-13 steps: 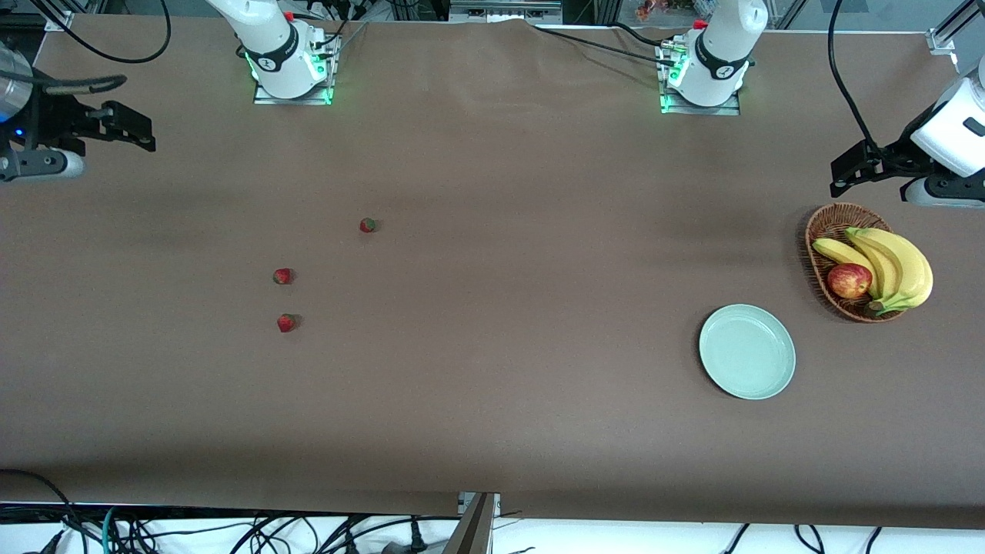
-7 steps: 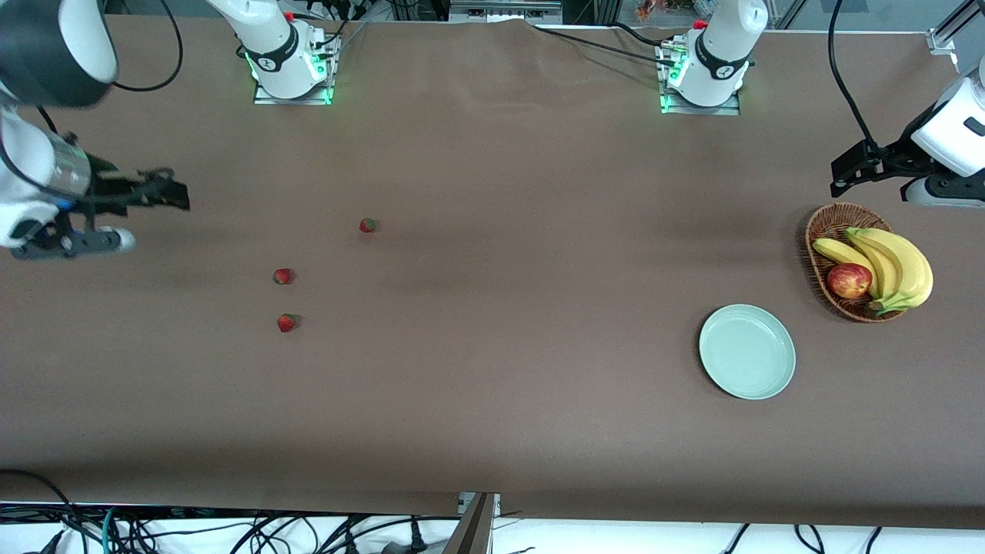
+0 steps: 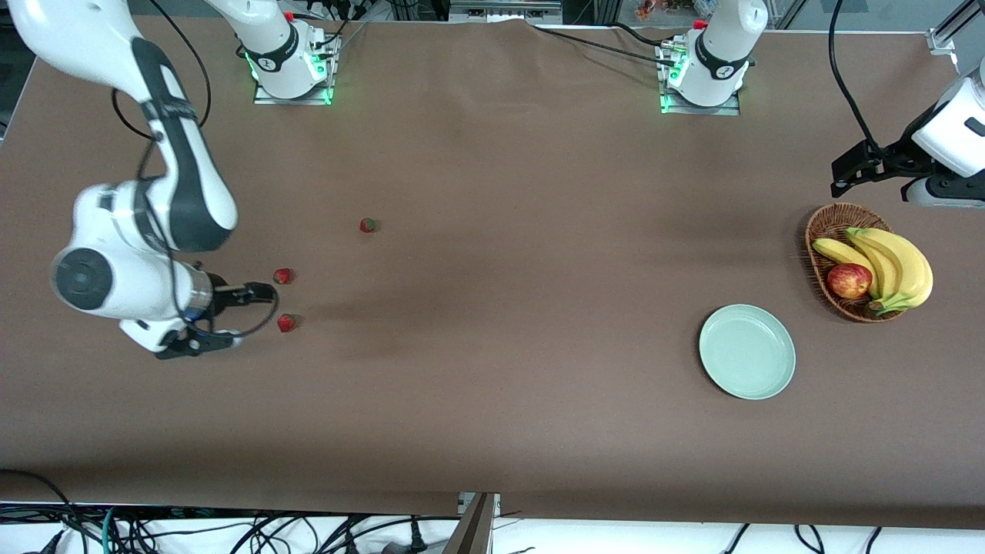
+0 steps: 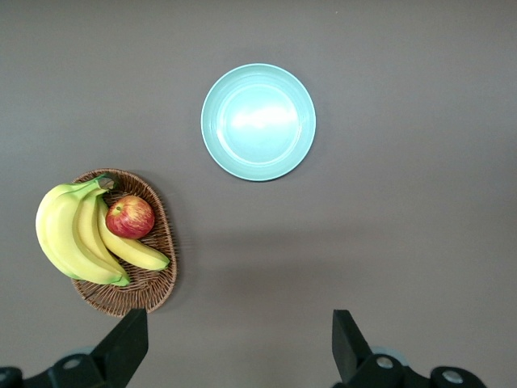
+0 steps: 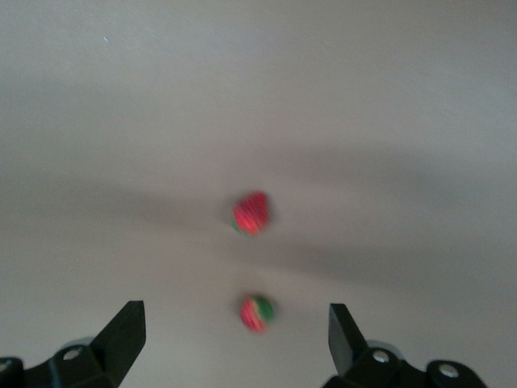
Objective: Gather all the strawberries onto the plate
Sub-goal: 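Reach down and grasp a red strawberry with the right gripper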
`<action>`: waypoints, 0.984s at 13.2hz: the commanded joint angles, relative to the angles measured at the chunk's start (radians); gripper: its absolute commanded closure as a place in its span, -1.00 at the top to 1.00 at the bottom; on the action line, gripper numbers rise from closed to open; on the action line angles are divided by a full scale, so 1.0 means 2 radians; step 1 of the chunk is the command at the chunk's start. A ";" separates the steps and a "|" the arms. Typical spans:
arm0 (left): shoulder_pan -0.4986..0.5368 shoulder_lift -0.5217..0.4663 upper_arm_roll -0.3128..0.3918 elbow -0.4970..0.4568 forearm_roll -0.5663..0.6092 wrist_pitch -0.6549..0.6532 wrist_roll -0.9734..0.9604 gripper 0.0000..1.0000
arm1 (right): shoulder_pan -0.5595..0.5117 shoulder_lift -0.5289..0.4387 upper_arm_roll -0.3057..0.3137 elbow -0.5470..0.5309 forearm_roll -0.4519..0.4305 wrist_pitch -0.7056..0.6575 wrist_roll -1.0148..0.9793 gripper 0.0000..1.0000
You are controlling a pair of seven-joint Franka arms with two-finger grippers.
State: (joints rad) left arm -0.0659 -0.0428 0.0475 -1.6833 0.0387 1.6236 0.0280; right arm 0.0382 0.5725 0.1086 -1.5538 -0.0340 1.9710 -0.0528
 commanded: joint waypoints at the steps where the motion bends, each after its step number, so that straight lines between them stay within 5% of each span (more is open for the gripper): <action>1: -0.005 0.005 0.004 0.013 0.002 -0.011 0.007 1.00 | 0.010 0.036 0.000 0.005 0.006 0.047 0.003 1.00; 13: -0.005 0.005 0.004 0.014 0.003 -0.013 0.007 1.00 | 0.000 0.095 -0.003 0.003 0.002 0.127 -0.007 1.00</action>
State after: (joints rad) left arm -0.0659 -0.0426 0.0475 -1.6828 0.0387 1.6193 0.0280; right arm 0.0439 0.7580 0.0987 -1.5537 -0.0344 2.2157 -0.0494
